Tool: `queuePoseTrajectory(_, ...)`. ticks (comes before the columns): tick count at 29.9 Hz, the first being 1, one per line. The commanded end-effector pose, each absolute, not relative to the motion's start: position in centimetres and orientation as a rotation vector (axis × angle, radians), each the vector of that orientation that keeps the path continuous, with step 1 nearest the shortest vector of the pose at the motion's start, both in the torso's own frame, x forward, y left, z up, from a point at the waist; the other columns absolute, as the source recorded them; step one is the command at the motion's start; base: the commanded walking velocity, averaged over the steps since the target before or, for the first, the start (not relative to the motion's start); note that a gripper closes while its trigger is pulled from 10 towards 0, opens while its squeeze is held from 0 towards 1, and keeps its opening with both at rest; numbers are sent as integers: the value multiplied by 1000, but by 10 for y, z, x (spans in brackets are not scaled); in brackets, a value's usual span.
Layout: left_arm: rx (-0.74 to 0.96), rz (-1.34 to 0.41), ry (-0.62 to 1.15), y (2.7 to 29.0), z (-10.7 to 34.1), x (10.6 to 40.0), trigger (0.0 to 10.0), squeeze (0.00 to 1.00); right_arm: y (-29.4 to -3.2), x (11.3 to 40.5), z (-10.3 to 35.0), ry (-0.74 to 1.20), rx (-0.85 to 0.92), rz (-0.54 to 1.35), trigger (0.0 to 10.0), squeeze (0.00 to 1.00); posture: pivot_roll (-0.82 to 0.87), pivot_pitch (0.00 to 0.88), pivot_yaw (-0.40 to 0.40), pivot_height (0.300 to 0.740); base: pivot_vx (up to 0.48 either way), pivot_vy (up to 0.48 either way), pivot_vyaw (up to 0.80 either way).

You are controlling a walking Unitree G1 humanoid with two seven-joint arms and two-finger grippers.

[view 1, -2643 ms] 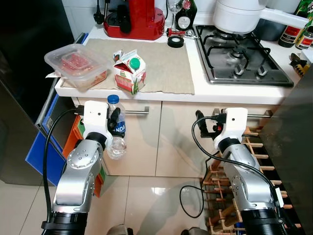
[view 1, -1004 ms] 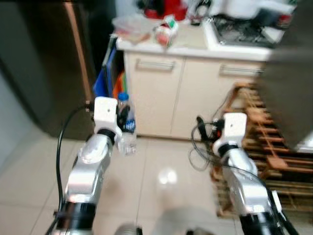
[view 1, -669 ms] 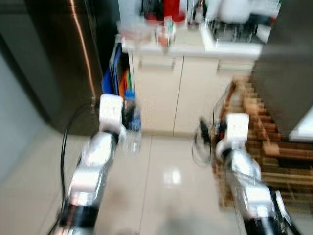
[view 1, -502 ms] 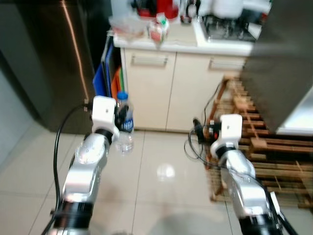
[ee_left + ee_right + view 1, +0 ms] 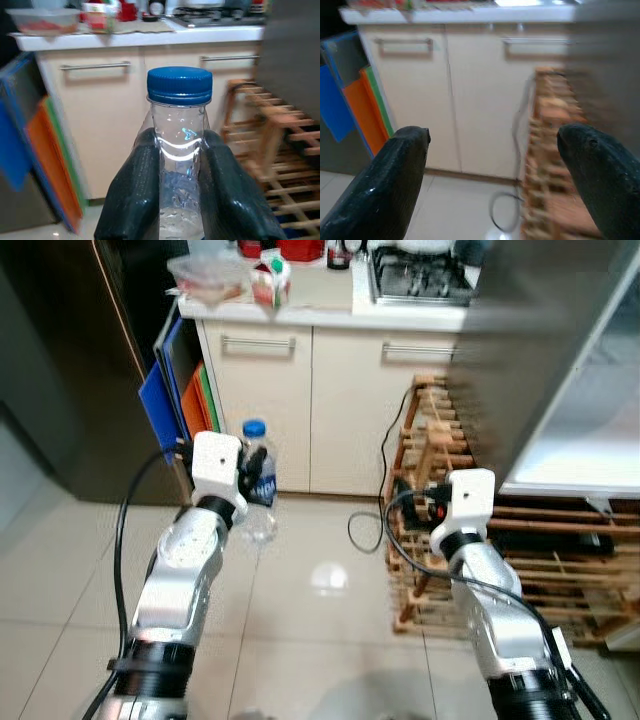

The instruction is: Restocking fridge

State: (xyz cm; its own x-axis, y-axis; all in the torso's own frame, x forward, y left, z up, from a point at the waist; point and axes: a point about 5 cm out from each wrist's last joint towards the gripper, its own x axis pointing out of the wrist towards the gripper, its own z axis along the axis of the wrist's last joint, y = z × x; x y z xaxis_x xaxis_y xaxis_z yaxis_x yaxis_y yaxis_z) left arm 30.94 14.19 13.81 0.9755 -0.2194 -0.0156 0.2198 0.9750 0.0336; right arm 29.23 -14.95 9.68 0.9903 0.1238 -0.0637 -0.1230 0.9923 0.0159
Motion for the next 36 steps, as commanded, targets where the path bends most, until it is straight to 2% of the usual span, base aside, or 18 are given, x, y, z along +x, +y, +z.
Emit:
queuePoseTrajectory(1, 46, -258, -36, 134, 149, 312, 10000, 0, -151, 293, 99, 50, 15, 113, 10000, 71, -46, 0, 31, 730, 0, -424, 0)
queuePoseTrajectory(14, 44, -249, -33, 135, 149, 316, 10000, 0, -151, 292, 99, 48, 9, 117, 10000, 67, -57, 0, 32, 730, 0, -423, 0)
queuePoseTrajectory(21, 28, -244, -30, 134, 148, 317, 10000, 0, -152, 292, 99, 44, 7, 121, 10000, 71, -58, 0, 28, 730, 289, -379, 0)
queuePoseTrajectory(29, 43, -227, -30, 136, 147, 318, 10000, 0, -151, 292, 98, 48, 8, 123, 10000, 71, -58, 0, 30, 730, 403, -234, 0)
queuePoseTrajectory(36, 51, -227, -40, 136, 149, 319, 10000, 0, -150, 291, 98, 43, 3, 128, 10000, 71, -59, 0, 29, 730, 0, 0, 0)
